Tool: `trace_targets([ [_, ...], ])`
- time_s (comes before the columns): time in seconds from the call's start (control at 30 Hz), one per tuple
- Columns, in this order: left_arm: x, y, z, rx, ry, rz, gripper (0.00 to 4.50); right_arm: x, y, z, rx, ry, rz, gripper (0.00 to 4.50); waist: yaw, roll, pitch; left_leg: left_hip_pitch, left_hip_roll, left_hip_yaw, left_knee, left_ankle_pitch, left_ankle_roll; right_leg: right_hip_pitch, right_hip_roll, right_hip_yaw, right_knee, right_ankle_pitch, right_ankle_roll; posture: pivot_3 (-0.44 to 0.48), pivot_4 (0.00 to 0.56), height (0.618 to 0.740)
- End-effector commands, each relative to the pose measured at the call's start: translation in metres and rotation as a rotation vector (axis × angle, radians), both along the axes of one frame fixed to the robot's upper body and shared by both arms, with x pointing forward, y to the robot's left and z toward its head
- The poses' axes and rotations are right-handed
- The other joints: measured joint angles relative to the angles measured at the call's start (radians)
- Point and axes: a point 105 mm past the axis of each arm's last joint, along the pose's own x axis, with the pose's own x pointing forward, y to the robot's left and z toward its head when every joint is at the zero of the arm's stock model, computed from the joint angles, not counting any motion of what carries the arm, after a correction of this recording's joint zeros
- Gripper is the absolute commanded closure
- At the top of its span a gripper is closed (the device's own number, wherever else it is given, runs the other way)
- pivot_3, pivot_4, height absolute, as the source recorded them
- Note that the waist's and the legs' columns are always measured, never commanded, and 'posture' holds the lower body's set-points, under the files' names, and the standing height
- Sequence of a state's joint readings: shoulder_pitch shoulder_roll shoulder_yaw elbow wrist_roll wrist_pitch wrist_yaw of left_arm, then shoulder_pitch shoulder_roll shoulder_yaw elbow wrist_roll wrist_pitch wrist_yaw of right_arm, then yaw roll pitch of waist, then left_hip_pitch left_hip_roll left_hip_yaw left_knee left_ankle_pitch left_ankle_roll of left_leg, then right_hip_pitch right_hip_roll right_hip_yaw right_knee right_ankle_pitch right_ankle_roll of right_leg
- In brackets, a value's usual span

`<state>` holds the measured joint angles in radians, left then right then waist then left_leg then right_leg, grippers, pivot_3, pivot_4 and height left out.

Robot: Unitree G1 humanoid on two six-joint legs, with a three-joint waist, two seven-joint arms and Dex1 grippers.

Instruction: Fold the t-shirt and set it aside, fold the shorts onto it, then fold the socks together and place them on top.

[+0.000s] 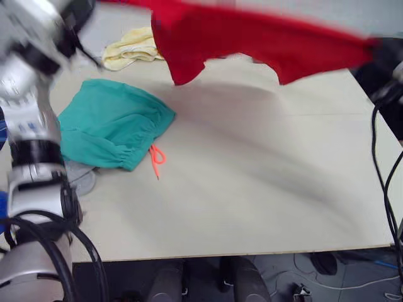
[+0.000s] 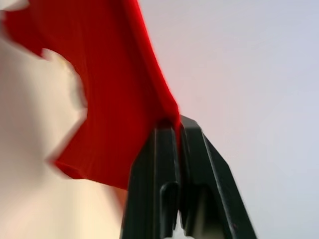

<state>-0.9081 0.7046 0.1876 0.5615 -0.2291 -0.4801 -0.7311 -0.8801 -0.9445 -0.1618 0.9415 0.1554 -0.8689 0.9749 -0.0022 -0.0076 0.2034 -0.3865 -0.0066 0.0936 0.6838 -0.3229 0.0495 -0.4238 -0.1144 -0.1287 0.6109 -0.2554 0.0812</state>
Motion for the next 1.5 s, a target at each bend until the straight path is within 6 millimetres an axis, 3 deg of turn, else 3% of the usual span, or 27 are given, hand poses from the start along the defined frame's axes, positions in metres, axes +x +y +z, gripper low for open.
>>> trace_targets([
  [0.03, -0.028, -0.003, -0.050, 0.197, 0.099, 0.000, 4.49, -0.021, -0.011, -0.063, -0.022, 0.254, 0.077, 4.50, -0.002, 0.000, 0.000, 0.001, 0.000, 0.000, 0.000, -0.001, 0.000, 0.001, -0.002, 0.002, 0.000, 0.000, 0.000, 0.000, 0.150, 0.740],
  [0.1, -0.048, -0.008, -0.086, 0.259, 0.208, -0.031, 4.49, -0.035, -0.019, -0.100, -0.017, 0.399, 0.084, 4.50, -0.003, 0.000, 0.000, 0.001, 0.001, 0.000, 0.000, -0.002, 0.000, 0.000, -0.003, 0.010, -0.002, 0.000, 0.001, 0.000, 0.150, 0.740],
  [0.23, -0.082, -0.020, -0.126, 0.277, 0.427, -0.095, 4.49, -0.057, -0.031, -0.135, -0.028, 0.527, 0.067, 4.50, -0.002, 0.001, 0.000, 0.000, 0.002, 0.001, 0.000, -0.002, -0.001, -0.001, -0.004, 0.013, -0.003, 0.001, 0.000, 0.000, 0.150, 0.740],
  [0.4, -0.121, -0.034, -0.165, 0.366, 0.656, -0.210, 4.49, -0.075, -0.040, -0.152, -0.050, 0.620, 0.053, 4.50, 0.001, 0.007, -0.001, 0.018, 0.004, 0.000, -0.003, -0.009, -0.005, 0.015, -0.003, 0.014, -0.010, 0.000, -0.003, 0.000, 0.150, 0.740],
  [0.5, -0.147, -0.037, -0.193, 0.386, 0.879, -0.290, 4.49, -0.091, -0.039, -0.161, -0.059, 0.674, 0.075, 4.50, 0.001, 0.008, -0.001, 0.018, 0.005, 0.001, -0.003, -0.013, -0.010, 0.013, -0.003, 0.014, -0.010, -0.001, -0.004, 0.000, 0.150, 0.740],
  [0.6, -0.171, -0.038, -0.209, 0.443, 1.005, -0.367, 4.49, -0.109, -0.034, -0.168, -0.062, 0.720, 0.111, 4.50, 0.001, 0.009, -0.001, 0.019, 0.008, 0.001, -0.003, -0.012, -0.008, 0.013, -0.001, 0.014, -0.010, -0.003, -0.007, 0.000, 0.150, 0.740],
  [0.8, -0.210, -0.044, -0.217, 0.444, 1.175, -0.505, 4.49, -0.150, -0.023, -0.183, -0.049, 0.826, 0.157, 4.50, 0.004, 0.012, -0.003, 0.020, 0.009, 0.001, -0.003, -0.015, -0.013, 0.013, -0.001, 0.013, -0.009, -0.004, -0.009, 0.000, 0.150, 0.740],
  [0.97, -0.218, -0.043, -0.214, 0.394, 1.265, -0.520, 4.49, -0.175, -0.023, -0.202, -0.052, 0.909, 0.126, 4.50, 0.006, 0.012, -0.003, 0.020, 0.009, 0.001, -0.003, -0.016, -0.013, 0.013, -0.001, 0.014, -0.009, -0.005, -0.011, 0.000, 0.150, 0.740],
  [1.1, -0.228, -0.034, -0.203, 0.345, 1.419, -0.576, 4.49, -0.186, -0.022, -0.202, -0.033, 0.956, 0.129, 4.50, 0.007, 0.012, -0.003, 0.020, 0.009, 0.001, -0.003, -0.016, -0.012, 0.013, -0.001, 0.014, -0.009, -0.005, -0.011, 0.000, 0.150, 0.740],
  [1.3, -0.200, -0.018, -0.188, 0.291, 1.469, -0.537, 4.49, -0.184, -0.023, -0.197, 0.070, 1.073, 0.132, 4.50, 0.012, 0.013, -0.004, 0.020, 0.009, 0.001, -0.003, -0.016, -0.013, 0.013, 0.000, 0.013, -0.009, -0.006, -0.012, 0.000, 0.150, 0.740],
  [1.5, -0.181, -0.011, -0.194, 0.350, 1.538, -0.498, 4.49, -0.178, -0.021, -0.201, 0.104, 1.238, 0.124, 4.50, 0.014, 0.013, -0.004, 0.019, 0.010, 0.001, -0.003, -0.014, -0.010, 0.011, 0.000, 0.013, -0.008, -0.006, -0.013, 0.000, 0.150, 0.740],
])
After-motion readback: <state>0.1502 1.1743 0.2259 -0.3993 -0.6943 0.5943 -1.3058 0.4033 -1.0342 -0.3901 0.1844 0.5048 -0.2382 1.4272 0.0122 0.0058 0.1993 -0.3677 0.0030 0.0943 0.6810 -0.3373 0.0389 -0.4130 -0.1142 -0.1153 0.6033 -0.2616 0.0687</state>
